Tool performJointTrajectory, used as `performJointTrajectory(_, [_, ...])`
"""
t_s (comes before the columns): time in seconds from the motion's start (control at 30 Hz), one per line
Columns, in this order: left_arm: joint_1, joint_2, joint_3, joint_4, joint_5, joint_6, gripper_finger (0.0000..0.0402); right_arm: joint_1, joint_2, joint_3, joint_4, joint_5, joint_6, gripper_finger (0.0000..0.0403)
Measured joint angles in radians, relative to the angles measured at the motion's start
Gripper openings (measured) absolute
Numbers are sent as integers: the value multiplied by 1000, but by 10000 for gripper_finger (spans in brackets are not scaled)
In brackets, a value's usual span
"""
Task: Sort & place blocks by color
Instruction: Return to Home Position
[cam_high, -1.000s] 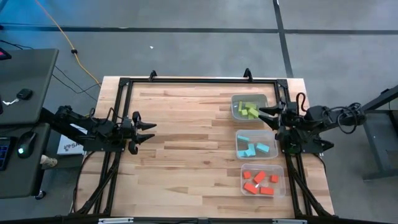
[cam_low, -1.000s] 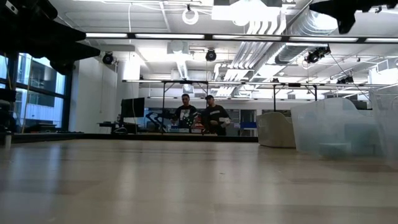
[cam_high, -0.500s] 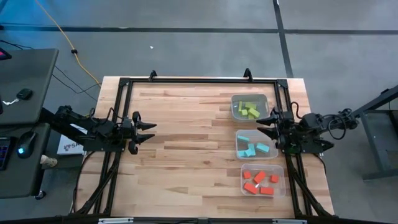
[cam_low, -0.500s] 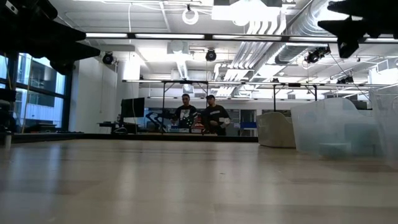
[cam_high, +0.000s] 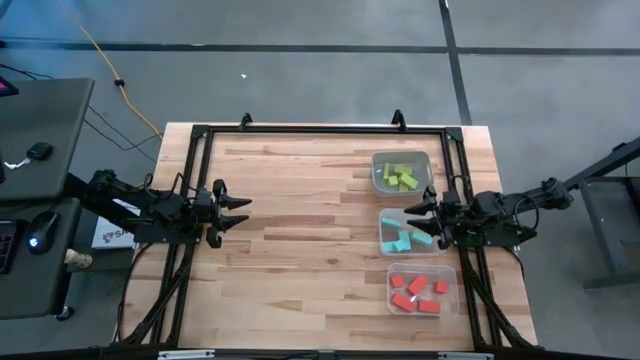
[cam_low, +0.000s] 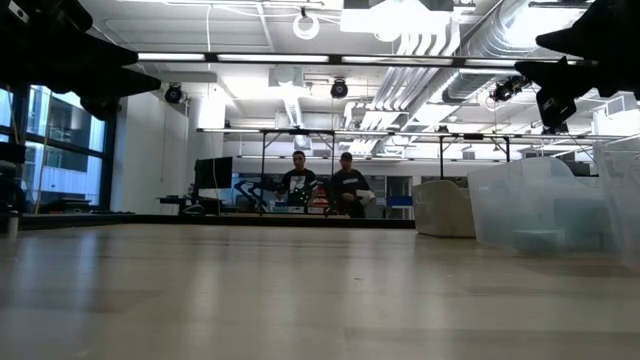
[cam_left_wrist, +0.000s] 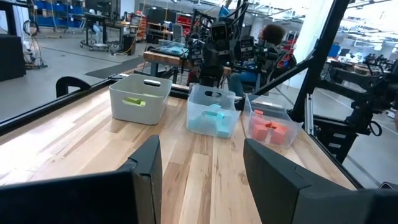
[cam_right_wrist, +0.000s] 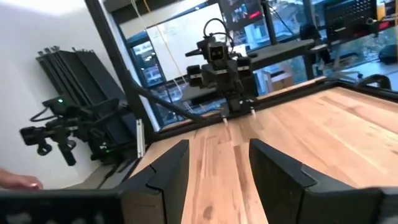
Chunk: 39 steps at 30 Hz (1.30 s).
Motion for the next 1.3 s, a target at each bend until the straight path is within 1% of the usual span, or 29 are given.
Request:
performJointTrajectory(0.2, [0,0,0,0,0,0,147,0,2,0,-58,33,25,158])
performJointTrajectory(1.3, [0,0,0,0,-1,0,147,0,18,0,-60,33,41,158])
